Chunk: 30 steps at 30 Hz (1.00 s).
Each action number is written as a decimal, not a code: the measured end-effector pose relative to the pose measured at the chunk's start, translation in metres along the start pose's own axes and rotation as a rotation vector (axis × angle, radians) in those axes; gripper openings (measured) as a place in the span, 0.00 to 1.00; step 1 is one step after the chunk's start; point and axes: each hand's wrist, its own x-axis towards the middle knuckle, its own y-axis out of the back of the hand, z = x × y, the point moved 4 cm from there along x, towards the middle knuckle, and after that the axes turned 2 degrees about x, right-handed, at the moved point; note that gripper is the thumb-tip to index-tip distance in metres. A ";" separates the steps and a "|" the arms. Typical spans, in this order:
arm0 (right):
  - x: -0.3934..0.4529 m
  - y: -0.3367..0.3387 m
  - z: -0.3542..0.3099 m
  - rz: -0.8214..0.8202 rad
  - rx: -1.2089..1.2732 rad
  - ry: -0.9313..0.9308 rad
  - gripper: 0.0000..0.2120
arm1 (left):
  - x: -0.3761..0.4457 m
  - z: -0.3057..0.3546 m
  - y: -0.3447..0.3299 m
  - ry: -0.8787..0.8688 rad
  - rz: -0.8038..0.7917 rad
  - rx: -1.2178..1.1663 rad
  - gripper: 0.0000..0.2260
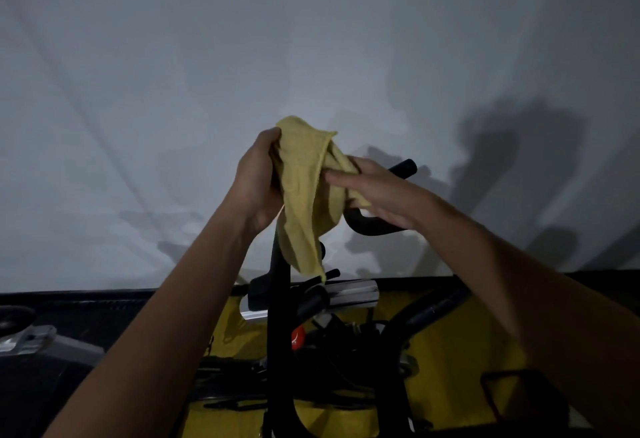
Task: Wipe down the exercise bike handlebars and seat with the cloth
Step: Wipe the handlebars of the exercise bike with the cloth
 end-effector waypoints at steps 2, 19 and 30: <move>-0.010 0.015 -0.017 0.065 0.011 0.042 0.14 | 0.006 0.009 -0.008 -0.034 -0.008 -0.006 0.16; -0.043 0.109 0.003 0.355 -1.078 -0.452 0.31 | 0.087 -0.101 -0.019 -0.015 0.103 1.026 0.11; -0.015 0.063 0.061 -0.024 -1.699 -0.265 0.35 | 0.072 -0.122 0.055 -0.168 0.207 1.589 0.18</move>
